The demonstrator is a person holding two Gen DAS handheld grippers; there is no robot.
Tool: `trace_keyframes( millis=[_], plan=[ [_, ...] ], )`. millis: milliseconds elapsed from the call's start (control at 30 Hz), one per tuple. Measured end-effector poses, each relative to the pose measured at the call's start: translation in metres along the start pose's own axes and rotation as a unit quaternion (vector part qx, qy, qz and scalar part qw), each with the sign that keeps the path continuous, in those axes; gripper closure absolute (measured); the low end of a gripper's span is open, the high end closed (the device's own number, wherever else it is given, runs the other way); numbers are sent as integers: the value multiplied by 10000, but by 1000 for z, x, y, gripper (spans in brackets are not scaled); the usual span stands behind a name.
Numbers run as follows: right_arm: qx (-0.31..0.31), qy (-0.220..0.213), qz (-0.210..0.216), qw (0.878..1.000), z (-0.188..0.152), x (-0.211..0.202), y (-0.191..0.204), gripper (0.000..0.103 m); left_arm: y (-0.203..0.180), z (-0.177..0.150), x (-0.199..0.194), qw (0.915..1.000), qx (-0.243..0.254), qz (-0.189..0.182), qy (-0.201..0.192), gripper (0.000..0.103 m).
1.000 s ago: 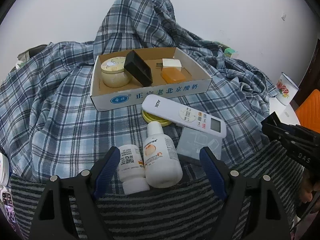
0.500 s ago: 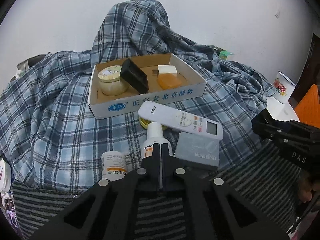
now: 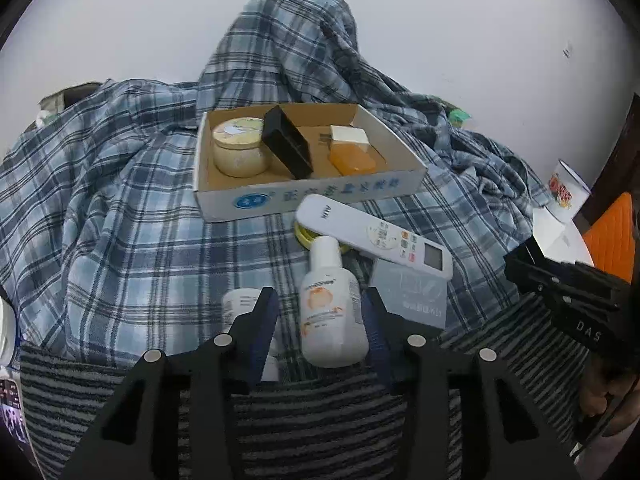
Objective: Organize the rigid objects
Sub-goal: 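Grasp the white bottle with the left gripper while the right holds the black item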
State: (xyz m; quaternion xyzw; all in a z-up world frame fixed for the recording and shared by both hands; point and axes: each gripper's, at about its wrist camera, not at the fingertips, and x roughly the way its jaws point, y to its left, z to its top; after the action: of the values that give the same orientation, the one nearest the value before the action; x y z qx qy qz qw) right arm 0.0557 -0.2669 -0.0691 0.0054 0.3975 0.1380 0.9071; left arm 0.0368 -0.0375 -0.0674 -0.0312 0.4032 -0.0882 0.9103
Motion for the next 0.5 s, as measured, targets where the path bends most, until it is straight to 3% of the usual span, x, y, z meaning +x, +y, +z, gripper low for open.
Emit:
trace_keyframes(
  millis=[267, 433, 500],
  plan=[
    [-13, 143, 87, 9999, 0, 6, 0, 73, -8, 1, 12, 9997, 117, -109, 194, 57],
    [-78, 197, 89, 9997, 0, 11, 4, 73, -8, -5, 45, 9955, 114, -44, 942, 61],
    [-77, 213, 92, 9997, 0, 14, 4, 73, -11, -6, 45, 9962, 179, 139, 840, 61]
  ],
)
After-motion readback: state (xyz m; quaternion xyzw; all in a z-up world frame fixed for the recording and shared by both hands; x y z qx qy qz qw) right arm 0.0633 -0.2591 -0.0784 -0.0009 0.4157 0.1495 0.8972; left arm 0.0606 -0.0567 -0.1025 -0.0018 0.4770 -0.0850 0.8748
